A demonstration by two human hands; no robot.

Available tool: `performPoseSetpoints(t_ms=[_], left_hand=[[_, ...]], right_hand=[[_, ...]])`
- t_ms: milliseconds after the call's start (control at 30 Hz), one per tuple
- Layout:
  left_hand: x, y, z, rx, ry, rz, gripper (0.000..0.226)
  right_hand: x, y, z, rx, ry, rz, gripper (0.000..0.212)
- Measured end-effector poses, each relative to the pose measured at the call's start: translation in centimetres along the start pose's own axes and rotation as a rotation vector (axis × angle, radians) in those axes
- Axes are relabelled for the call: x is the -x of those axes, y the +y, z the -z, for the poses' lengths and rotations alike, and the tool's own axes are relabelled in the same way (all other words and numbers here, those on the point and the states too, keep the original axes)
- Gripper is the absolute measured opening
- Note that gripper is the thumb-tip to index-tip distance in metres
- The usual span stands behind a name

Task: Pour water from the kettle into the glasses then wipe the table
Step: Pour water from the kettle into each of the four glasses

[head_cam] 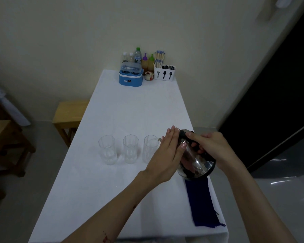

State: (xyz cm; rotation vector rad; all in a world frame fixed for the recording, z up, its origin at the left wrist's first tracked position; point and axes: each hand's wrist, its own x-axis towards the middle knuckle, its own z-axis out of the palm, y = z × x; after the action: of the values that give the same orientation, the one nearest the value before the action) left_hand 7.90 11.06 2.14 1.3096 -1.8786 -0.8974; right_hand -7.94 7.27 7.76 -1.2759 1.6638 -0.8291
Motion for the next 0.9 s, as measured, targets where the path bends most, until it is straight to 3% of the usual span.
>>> performPoseSetpoints(t_ms=[900], left_hand=[[-0.2, -0.6, 0.6, 0.001, 0.021, 0.012, 0.057]], right_hand=[[0.0, -1.2, -0.9, 0.065, -0.01, -0.008, 0.044]])
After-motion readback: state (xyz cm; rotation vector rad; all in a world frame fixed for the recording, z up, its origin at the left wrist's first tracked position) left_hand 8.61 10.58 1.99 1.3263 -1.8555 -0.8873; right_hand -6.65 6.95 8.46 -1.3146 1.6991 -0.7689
